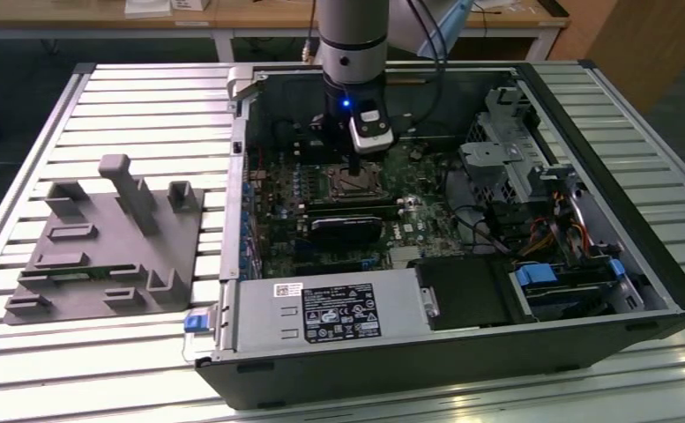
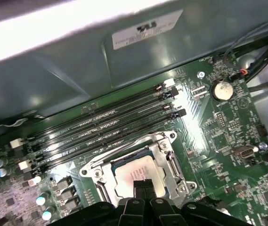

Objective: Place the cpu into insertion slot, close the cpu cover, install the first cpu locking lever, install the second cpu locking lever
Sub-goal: 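Install the first cpu locking lever, then install the second cpu locking lever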

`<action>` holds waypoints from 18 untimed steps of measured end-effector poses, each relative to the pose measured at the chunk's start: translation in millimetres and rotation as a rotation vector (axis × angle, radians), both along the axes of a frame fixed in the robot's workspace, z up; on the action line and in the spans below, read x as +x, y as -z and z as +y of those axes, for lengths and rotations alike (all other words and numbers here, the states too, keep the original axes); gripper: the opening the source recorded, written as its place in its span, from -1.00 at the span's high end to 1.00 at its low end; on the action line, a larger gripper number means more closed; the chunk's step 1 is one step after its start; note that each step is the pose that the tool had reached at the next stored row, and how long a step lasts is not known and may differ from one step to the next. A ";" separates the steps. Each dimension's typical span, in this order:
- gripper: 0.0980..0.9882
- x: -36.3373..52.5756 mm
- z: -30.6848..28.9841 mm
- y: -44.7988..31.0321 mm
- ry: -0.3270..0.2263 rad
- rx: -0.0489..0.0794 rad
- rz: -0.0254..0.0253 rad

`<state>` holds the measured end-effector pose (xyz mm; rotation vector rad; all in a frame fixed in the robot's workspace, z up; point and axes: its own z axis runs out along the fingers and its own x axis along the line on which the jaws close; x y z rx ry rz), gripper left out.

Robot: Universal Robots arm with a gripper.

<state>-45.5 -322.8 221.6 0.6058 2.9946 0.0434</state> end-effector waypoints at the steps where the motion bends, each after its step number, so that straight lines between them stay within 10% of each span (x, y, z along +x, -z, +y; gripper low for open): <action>1: 0.98 0.0 0.0 -2.2 0.000 0.000 0.0000; 18: 0.98 -0.5 0.0 -12.7 0.000 0.001 -0.0003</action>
